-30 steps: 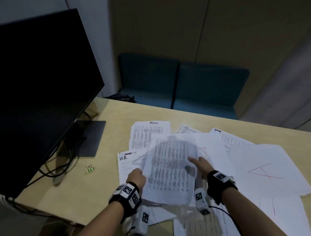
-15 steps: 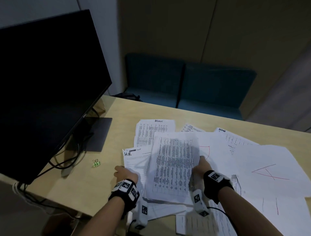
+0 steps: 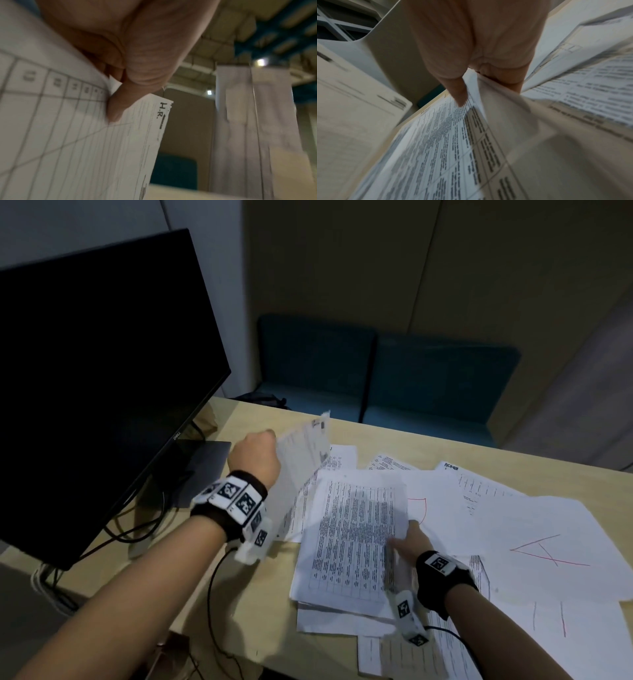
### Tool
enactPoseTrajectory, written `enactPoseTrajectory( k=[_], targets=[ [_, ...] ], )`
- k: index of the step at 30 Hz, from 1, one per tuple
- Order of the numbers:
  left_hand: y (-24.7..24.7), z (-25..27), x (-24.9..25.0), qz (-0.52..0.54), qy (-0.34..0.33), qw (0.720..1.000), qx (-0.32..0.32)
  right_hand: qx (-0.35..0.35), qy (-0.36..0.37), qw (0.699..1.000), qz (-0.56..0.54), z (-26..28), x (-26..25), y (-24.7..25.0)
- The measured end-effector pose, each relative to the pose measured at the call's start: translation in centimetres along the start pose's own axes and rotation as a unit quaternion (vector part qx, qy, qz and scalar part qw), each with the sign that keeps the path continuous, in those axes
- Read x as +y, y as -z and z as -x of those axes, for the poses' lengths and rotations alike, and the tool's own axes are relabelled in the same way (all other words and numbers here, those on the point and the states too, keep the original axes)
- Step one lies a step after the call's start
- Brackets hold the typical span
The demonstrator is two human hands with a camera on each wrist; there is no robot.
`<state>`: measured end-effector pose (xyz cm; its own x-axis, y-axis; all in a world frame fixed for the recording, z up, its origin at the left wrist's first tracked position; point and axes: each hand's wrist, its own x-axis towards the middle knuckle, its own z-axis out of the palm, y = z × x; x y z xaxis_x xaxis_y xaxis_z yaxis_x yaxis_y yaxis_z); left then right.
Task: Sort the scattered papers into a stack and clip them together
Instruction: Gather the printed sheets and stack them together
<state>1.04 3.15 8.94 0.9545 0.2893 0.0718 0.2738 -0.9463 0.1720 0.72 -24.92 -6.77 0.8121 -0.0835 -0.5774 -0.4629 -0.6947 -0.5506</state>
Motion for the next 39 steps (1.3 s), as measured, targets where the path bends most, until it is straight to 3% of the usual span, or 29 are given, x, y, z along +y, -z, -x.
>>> enactPoseTrajectory(
  k=[6, 11, 14, 18, 21, 27, 30, 33, 36, 39],
  targets=[
    [2.4, -2.7, 0.0, 0.184, 0.017, 0.983, -0.005, -0.034, -0.031, 0.982, -0.186, -0.8, 0.4, 0.7],
    [-3.5, -1.6, 1.0, 0.244, 0.075, 0.958, -0.131, -0.088, -0.116, 0.941, -0.306, -2.1, 1.8, 1.1],
    [-8.2, 0.6, 2.2, 0.272, 0.103, 0.933, -0.21, -0.11, -0.111, 0.942, -0.298, -1.3, 1.0, 1.6],
    [-12.5, 2.9, 4.1, 0.318, 0.116, 0.9, -0.273, -0.053, -0.061, 0.974, -0.212, -2.3, 1.2, 1.3],
    [-13.8, 2.7, 4.1, 0.347, 0.17, 0.881, -0.273, -0.044, -0.06, 0.981, -0.178, -2.5, 1.3, 1.1],
    [-14.5, -0.2, 1.1, 0.209, 0.269, 0.922, -0.185, -0.013, -0.058, 0.991, -0.119, -3.4, 1.5, 0.9],
    [-15.3, -0.6, 0.1, 0.165, 0.301, 0.917, -0.201, -0.018, -0.053, 0.993, -0.106, -3.9, 1.7, 0.8],
    [-16.0, -1.0, 0.0, 0.189, 0.325, 0.903, -0.207, -0.017, -0.046, 0.994, -0.099, -4.1, 1.9, 0.7],
    [-15.9, -1.4, 0.0, 0.221, 0.316, 0.898, -0.212, -0.021, -0.044, 0.994, -0.096, -4.1, 2.1, 0.6],
    [-14.8, -1.8, -0.2, 0.218, 0.277, 0.918, -0.183, -0.028, -0.043, 0.993, -0.104, -4.1, 2.2, 0.6]
  ],
)
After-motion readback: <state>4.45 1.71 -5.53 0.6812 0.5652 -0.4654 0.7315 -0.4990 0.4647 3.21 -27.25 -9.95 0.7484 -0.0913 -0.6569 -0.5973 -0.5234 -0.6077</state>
